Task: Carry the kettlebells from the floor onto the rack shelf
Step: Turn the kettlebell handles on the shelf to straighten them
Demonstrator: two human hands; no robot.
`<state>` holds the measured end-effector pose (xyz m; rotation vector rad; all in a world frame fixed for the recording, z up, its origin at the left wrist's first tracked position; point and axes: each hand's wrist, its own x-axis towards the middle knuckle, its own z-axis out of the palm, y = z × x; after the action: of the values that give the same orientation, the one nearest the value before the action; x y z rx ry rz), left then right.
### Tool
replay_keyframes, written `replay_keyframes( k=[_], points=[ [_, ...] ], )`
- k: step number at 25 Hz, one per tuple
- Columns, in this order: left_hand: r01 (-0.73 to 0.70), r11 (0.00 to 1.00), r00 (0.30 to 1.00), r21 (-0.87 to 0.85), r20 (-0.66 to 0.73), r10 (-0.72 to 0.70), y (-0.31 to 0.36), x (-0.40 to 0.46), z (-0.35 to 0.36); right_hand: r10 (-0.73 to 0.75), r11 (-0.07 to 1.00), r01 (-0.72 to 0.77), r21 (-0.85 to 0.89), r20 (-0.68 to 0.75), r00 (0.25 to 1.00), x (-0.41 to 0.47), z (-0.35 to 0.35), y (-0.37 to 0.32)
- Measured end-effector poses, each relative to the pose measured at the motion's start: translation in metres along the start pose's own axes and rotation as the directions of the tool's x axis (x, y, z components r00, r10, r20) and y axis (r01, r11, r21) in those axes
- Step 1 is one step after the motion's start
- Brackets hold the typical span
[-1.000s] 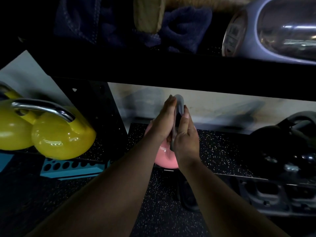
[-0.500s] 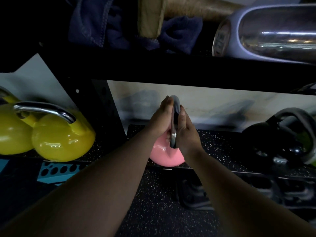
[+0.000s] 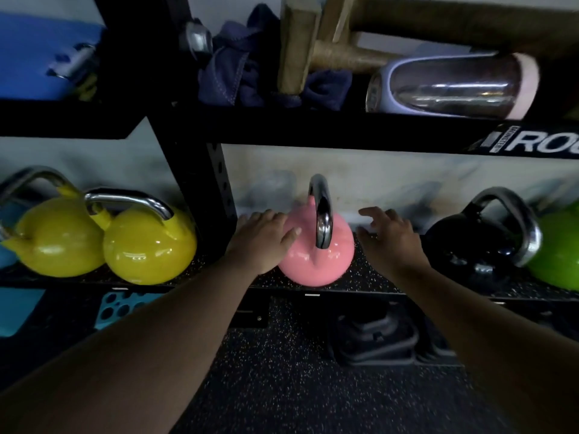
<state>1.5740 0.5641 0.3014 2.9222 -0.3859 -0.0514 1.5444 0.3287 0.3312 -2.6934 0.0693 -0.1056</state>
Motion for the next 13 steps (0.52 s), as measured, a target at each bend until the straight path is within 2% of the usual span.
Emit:
replay_keyframes(
  k=[4, 7, 10, 13],
  points=[
    [-0.015, 0.999, 0.998, 0.043, -0.057, 0.018, -0.024, -0.023, -0.016, -0.171, 0.978, 0.166, -0.124, -0.030, 0.985, -0.017, 0.006, -0.039],
    [-0.123, 0.981, 0.986, 0.148, -0.093, 0.137, -0.054, -0.036, -0.025, -0.214, 0.973, 0.204, -0.109, -0.083, 0.973, -0.013, 0.024, -0.074],
    [-0.183, 0.959, 0.960, 0.215, -0.172, 0.222, -0.113, -0.054, -0.034, -0.276, 0.960, 0.272, -0.060, -0.075, 0.958, -0.007, 0.060, -0.129],
    [-0.107, 0.972, 0.956, 0.209, -0.246, 0.158, -0.197, -0.070, -0.049, -0.334, 0.942, 0.335, -0.003, -0.044, 0.941, -0.004, 0.101, -0.204]
  ],
)
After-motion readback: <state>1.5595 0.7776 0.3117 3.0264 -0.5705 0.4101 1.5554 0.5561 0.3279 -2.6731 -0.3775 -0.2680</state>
